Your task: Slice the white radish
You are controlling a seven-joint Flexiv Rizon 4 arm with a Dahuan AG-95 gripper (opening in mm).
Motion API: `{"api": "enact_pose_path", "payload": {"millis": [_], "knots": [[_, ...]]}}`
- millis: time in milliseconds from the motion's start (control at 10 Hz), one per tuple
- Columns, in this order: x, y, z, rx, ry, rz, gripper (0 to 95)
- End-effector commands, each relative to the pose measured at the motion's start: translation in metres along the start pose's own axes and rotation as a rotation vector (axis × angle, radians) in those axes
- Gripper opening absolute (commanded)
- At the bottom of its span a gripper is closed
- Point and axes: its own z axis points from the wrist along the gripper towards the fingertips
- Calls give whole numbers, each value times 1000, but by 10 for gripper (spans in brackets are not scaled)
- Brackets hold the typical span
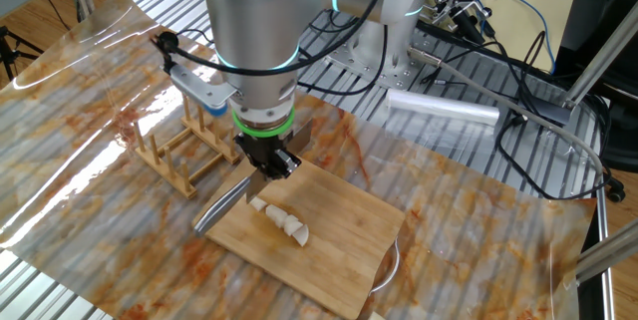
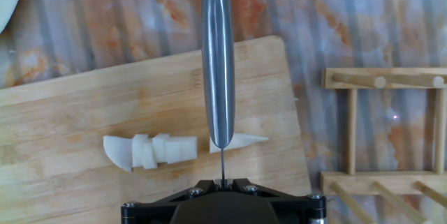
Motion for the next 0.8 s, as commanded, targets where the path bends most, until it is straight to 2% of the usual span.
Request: {"api": "enact_pose_path", "payload": {"millis": [100, 300, 400, 500, 800], "knots": [[-1, -3, 7, -6, 1, -2, 0], [-3, -2, 23, -25, -2, 7, 0], [-4, 0, 28, -31, -4, 13, 0], [-5, 3, 33, -25, -4, 13, 0], [-5, 1, 37, -13, -8, 8, 0]]}}
